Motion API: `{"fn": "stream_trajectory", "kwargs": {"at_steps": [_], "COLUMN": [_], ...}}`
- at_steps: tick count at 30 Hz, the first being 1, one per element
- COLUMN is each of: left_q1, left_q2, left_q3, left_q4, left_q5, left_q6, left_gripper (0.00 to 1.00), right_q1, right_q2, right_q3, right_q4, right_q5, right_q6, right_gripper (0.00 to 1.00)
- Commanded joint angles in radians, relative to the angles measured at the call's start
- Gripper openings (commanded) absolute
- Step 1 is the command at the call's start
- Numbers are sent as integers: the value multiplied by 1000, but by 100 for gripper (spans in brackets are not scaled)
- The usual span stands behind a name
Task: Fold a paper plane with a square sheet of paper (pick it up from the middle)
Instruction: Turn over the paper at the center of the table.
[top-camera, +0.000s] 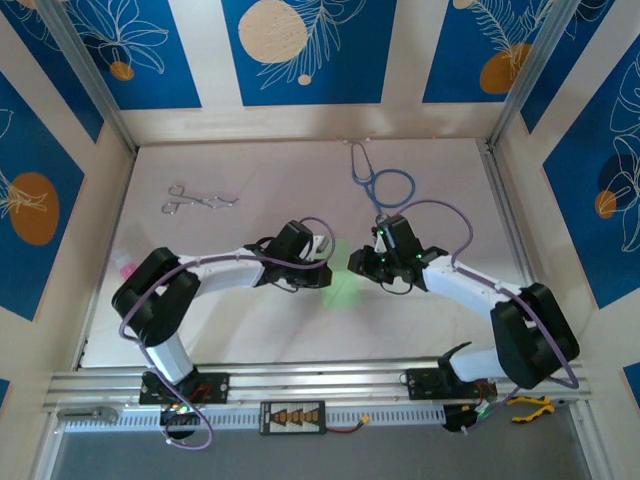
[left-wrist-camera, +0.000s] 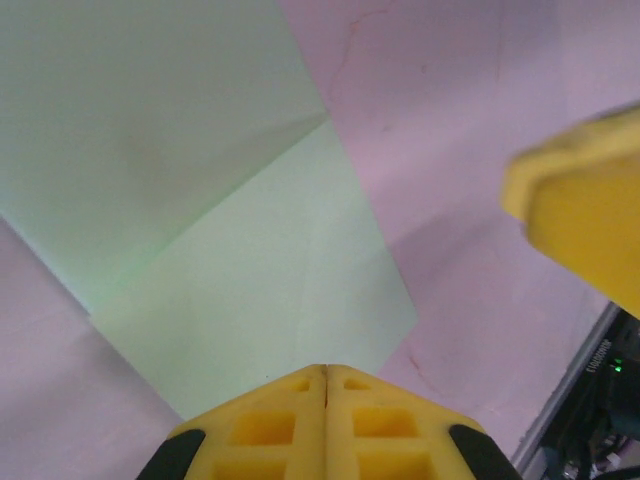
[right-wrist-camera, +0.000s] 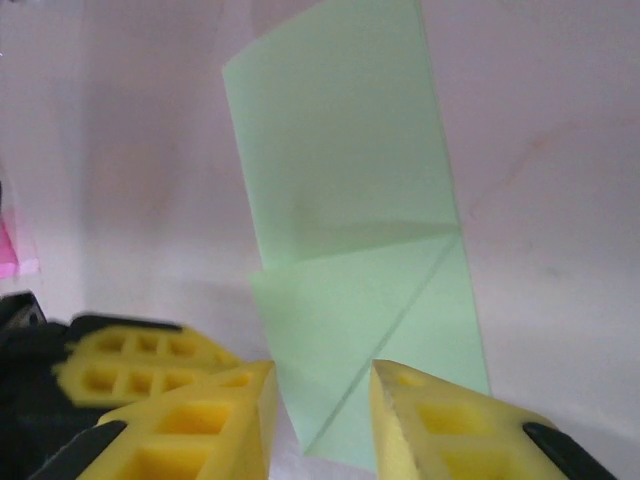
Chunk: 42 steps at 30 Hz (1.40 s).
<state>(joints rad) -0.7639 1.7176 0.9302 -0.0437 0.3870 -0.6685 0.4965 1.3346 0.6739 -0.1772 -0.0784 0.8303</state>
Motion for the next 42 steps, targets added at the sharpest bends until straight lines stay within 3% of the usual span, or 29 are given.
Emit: {"fn": "stream_trajectory", "kwargs": {"at_steps": [1, 15, 28, 35, 42], "left_q1": [25, 55, 57, 56, 56], "left_q2": [25, 108, 137, 135, 134], "left_q3": [21, 89, 8, -2, 5], "left_q4": [-44, -105, -35, -36, -42], "left_q5": [-24, -41, -16, -11, -7], "left_q6": [36, 52, 5, 11, 20], "left_gripper": [2, 2, 0, 0, 0], "right_q1": [1, 43, 65, 75, 70], "right_q2": [-32, 53, 143, 167, 156], "right_q3": [-58, -42, -5, -5, -29], "right_q4": [-70, -130, -136, -110, 44], "right_q5": [-32, -45, -56, -47, -104], "right_q6": [79, 169, 158, 163, 157], "right_gripper": [33, 31, 31, 35, 44]}}
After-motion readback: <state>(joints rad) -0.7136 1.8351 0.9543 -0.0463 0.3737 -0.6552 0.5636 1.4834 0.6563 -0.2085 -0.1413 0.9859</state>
